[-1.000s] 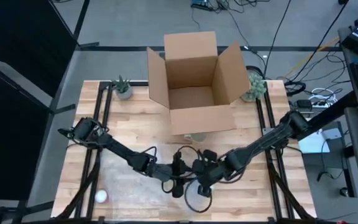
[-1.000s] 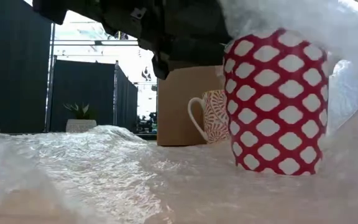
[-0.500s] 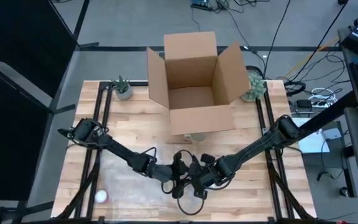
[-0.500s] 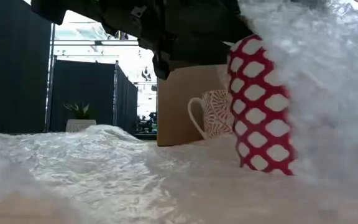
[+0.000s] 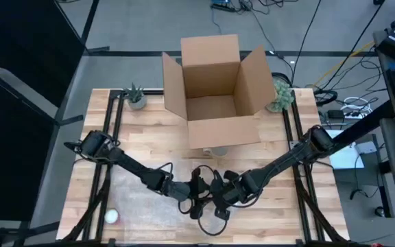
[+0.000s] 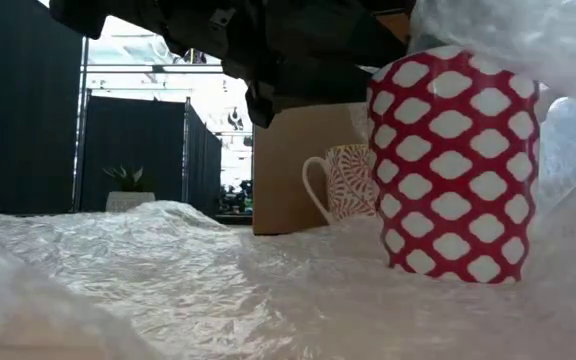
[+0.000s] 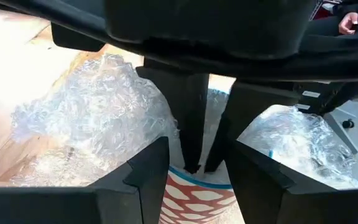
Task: Wrap mug
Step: Wrap the red mug with the right transparent bubble wrap
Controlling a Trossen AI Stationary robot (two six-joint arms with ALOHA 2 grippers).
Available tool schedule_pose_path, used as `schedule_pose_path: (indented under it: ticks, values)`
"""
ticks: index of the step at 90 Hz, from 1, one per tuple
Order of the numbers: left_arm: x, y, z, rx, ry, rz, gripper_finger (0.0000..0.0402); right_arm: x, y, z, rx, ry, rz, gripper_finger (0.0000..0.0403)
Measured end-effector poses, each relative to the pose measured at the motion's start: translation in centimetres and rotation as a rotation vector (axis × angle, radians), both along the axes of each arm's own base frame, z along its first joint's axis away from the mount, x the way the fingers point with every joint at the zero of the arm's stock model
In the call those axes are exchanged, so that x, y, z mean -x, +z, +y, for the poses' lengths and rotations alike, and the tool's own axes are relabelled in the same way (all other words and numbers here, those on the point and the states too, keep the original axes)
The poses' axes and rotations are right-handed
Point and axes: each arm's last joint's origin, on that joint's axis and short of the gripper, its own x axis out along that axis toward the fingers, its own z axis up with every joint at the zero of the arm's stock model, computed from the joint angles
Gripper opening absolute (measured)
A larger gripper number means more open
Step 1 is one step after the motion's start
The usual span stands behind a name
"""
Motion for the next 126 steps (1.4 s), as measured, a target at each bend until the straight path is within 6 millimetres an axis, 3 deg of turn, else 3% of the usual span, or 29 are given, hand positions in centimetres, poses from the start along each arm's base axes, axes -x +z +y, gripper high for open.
schedule_pose_path:
  ticks: [15,29,47,59,73,92,126]
  values:
    - [0.0,0.0,0.0,0.0,0.0,0.0,0.0151,0.7,2.0,-0.2,-0.063,0.008,-0.021,0.0119]
    - [0.0,0.0,0.0,0.001,0.002,0.0,0.0151,1.9,5.3,-1.1,-0.153,0.041,-0.07,0.0168]
    - [0.0,0.0,0.0,0.003,0.003,0.0,0.0151,4.6,8.8,-2.4,-0.149,0.037,-0.114,0.0193]
    - [0.0,0.0,0.0,0.003,0.003,0.0,0.0151,6.0,9.7,-3.6,-0.062,-0.056,-0.093,0.0194]
    - [0.0,0.0,0.0,0.003,0.003,0.0,0.0151,6.7,8.8,-4.6,0.129,-0.201,-0.045,0.0193]
    - [0.0,0.0,0.0,0.002,0.003,0.0,0.0151,4.4,7.4,-3.5,0.126,-0.147,-0.108,0.0192]
    - [0.0,0.0,0.0,-0.001,0.0,0.0,0.0151,1.5,0.7,-0.5,0.12,-0.039,0.049,0.0171]
